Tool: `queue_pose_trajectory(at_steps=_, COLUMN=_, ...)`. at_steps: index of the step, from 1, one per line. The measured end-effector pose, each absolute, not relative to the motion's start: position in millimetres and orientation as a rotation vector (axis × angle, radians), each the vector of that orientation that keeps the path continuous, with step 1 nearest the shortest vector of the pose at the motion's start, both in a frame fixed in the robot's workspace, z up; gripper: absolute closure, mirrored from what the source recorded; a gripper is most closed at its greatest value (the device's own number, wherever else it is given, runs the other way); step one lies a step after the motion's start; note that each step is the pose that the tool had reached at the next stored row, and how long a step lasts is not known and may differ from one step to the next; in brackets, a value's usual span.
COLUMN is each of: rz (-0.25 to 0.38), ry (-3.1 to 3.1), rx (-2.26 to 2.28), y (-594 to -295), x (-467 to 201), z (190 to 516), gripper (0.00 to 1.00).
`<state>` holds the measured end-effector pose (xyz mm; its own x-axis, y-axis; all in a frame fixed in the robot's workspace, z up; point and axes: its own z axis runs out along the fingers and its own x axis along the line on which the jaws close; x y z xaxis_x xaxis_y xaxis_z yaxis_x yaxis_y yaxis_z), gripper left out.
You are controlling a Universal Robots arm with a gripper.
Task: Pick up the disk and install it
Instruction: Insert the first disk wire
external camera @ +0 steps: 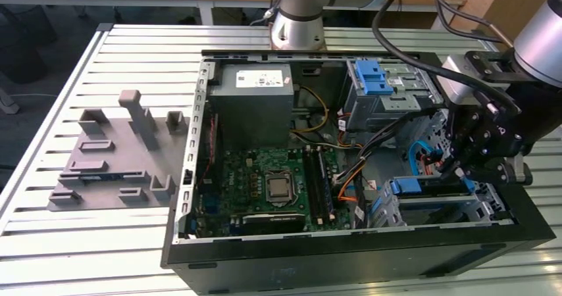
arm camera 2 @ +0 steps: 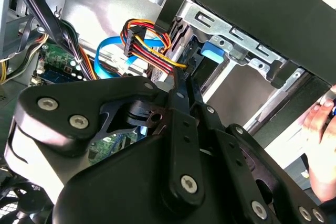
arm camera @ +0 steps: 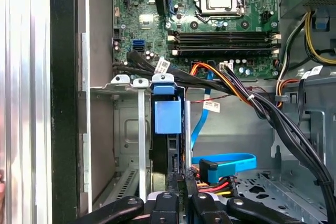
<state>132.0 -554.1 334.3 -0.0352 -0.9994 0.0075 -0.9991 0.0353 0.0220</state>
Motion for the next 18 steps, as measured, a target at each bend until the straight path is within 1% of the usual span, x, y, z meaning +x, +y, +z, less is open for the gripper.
queue_pose_trajectory(at_steps=18, rz=-0.024, ry=-2.253, rx=2.153, y=-554.9, x=133.7, z=331.9, gripper=0.84)
